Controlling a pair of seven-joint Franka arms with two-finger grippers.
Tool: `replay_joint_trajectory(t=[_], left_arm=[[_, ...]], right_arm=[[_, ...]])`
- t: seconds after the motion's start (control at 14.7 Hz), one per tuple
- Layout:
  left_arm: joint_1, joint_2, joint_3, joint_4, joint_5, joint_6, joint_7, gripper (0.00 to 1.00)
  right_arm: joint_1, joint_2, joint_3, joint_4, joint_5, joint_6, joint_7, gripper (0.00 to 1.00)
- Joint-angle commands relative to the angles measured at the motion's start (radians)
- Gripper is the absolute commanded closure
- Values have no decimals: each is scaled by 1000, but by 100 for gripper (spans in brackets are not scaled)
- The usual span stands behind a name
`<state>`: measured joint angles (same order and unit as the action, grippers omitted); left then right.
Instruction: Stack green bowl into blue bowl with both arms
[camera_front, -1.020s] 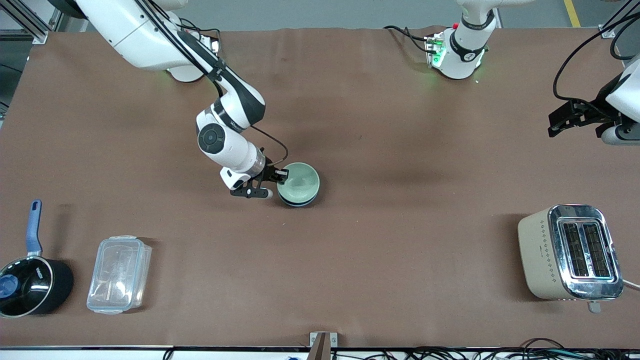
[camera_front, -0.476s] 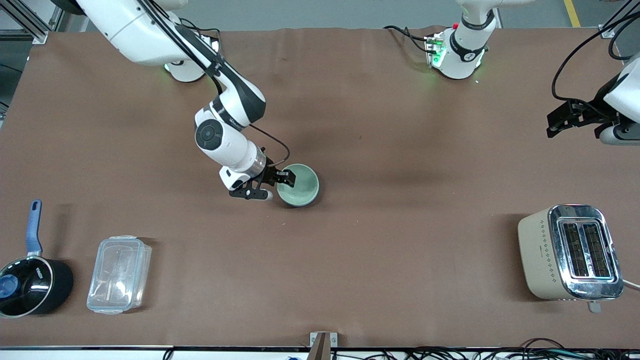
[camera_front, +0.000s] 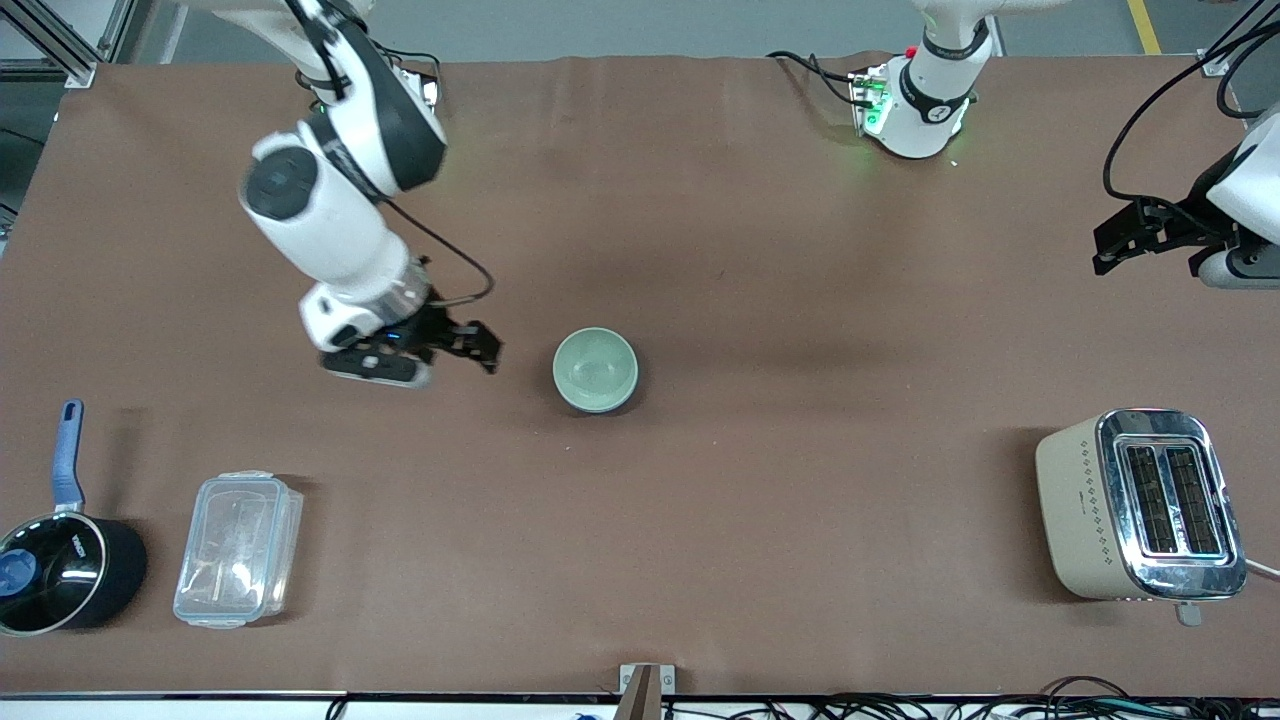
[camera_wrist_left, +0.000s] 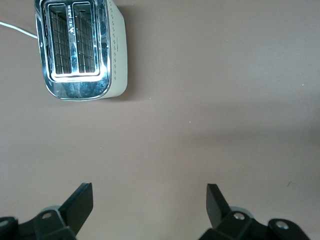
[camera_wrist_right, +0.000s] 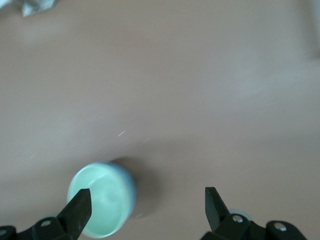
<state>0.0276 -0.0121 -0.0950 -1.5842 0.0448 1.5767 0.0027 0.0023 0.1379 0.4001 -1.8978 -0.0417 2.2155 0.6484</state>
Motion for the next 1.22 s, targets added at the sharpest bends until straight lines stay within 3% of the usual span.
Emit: replay_joint_trajectory(t=[0.0,0.2,0.48,0.75,1.16], left_arm=[[3,0,1,17,-14,3,23,0],[5,0,1,24,-14,3,28,0],[3,4,1,24,-14,3,23,0],[6,14,1,32,-16,3,8,0],[-5,26,0,50,-11,3,14,0]], right_arm=[[-4,-115,-102,-32,-56,-60,-99,0],[-2,-202,-242,-32,-49,-144,-319,0],[-2,-296,-355,-12,-41,-311,-498,0],[-2,-285,-473,211,-10,-581,-699,0],[-4,-213,-500,393,-10,-677,-756,0]])
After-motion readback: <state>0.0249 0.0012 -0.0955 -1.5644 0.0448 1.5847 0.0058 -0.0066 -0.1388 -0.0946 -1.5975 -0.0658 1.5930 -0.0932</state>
